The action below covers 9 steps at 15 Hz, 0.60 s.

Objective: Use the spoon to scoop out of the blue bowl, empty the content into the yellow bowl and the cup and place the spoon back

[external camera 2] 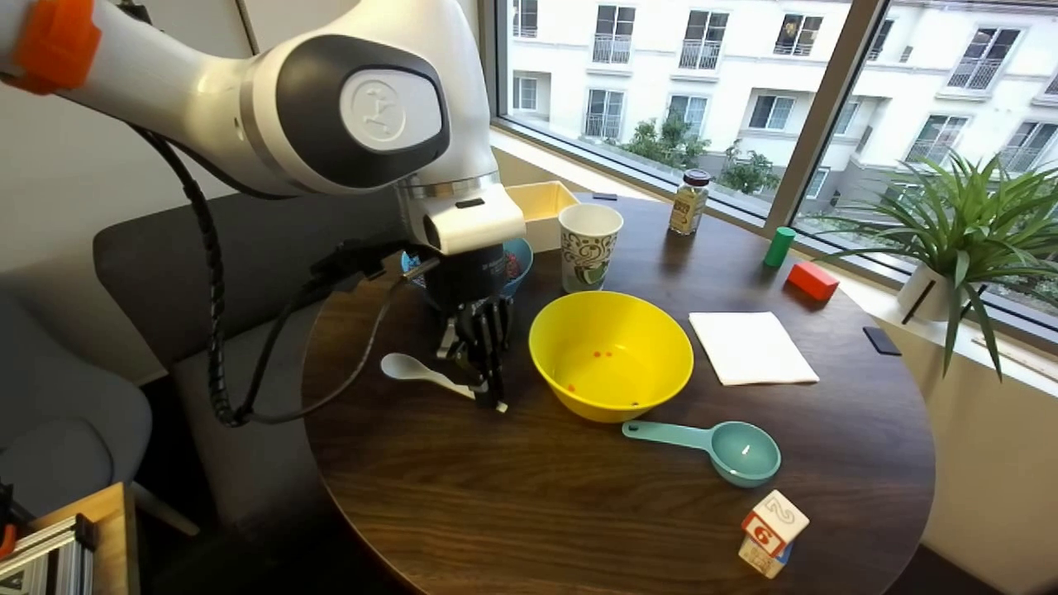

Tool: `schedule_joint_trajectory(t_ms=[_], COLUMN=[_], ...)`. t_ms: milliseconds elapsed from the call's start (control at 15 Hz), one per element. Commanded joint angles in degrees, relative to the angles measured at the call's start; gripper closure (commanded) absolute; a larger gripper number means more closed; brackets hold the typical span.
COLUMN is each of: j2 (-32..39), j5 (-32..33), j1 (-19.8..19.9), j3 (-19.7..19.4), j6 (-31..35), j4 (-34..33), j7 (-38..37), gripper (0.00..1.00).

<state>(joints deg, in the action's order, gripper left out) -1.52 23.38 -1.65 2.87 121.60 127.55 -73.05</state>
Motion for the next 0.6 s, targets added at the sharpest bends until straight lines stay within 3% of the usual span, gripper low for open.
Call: schedule_joint_trajectory(t_ms=[0, 133, 200, 333, 533], j2=[0.90, 1.42, 1.46, 1.02, 0.25], j5=[2.17, 2.51, 2.35, 2.99, 3.85], j1=[0.18, 0.13, 0.11, -0.07, -0.34], j3=[-0.24, -0.38, -0.48, -0.48, -0.20], j6=[2.67, 2.46, 2.28, 1.82, 1.33], j4=[1.70, 1.66, 1.51, 1.37, 1.43], j7=[-2.50, -2.49, -2.70, -2.87, -2.73], gripper=[0.97, 0.97, 0.63, 0.55, 0.33])
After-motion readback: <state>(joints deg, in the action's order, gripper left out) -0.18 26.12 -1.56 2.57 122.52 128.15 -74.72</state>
